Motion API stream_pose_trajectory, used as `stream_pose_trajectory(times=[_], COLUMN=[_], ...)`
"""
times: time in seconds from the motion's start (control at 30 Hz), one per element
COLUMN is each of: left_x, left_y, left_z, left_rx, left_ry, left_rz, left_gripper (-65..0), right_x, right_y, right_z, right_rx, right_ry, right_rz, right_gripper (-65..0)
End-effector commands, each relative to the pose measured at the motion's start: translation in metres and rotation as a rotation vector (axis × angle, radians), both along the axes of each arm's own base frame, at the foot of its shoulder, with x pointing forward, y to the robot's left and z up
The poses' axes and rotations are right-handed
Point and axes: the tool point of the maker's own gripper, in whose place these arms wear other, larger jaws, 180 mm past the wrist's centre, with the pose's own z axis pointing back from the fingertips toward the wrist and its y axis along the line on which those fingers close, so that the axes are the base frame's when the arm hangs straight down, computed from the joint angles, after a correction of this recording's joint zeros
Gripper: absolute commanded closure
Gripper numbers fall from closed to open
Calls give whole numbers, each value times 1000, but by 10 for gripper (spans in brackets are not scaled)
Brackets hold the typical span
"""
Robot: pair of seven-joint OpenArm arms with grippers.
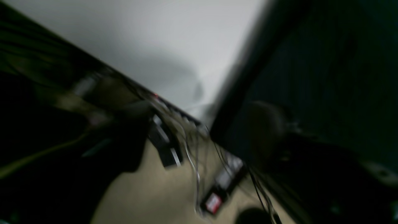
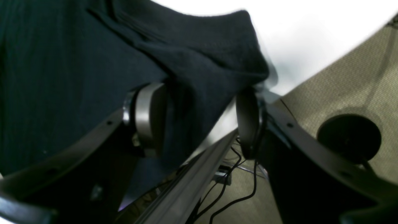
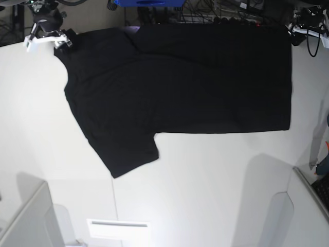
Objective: Fold the T-shirt properly
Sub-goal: 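Release the shoulders and move the right gripper to the sleeve, then grasp the hem corners with both grippers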
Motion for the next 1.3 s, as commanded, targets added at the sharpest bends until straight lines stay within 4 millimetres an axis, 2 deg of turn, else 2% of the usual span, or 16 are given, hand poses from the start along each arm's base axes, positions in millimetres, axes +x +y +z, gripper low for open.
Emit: stream_pose_trajectory(times=[0.0, 0.07, 0.17, 0.23, 0.27, 0.37, 0.5, 0.6, 0.7, 0.77, 0.83, 0.87, 0.9, 0.97, 1.07, 1.27], left_x=[13, 21, 27, 31, 35, 53, 70, 80, 88, 91, 90, 90, 90, 89, 89, 91], left_y=[6, 11, 16, 22, 26, 30, 33, 36, 33, 31, 31, 31, 31, 32, 32, 32], left_z=[17, 30, 46, 55, 59, 67, 75, 83, 83, 80, 79, 79, 79, 79, 79, 80], left_rx=[44, 77, 108, 114, 113, 102, 111, 124, 128, 124, 121, 121, 122, 121, 121, 122], left_ry=[-50, -83, -106, -111, -109, -107, -151, -170, -160, -148, -144, -144, -145, -144, -144, -147], left_rz=[-20, -22, -17, 0, 4, -17, -22, -34, -73, -92, -92, -92, -91, -87, -87, -88], left_gripper=[-530, -530, -500, -443, -398, -222, 0, 0, 0, 0, 0, -16, -82, -229, -349, -359], right_x=[4, 10, 33, 62, 81, 136, 205, 249, 284, 302, 317, 323, 329, 337, 338, 328], right_y=[-5, -6, -12, -19, -25, -24, -17, -3, 17, 34, 41, 43, 45, 50, 61, 73], right_z=[11, 19, 39, 54, 64, 76, 79, 74, 69, 65, 55, 50, 43, 31, 15, 1], right_rx=[-28, -45, -97, -129, -146, -116, -51, -5, 34, 64, 83, 81, 73, 25, -31, -42], right_ry=[-30, -54, -139, -210, -244, -295, -324, -315, -290, -263, -215, -195, -174, -132, -81, -54], right_rz=[4, 13, 17, 44, 68, 145, 232, 304, 374, 417, 444, 455, 466, 508, 579, 624], right_gripper=[-338, -332, -329, -332, -332, -330, -332, -332, -338, -368, -410, -419, -420, -419, -419, -416])
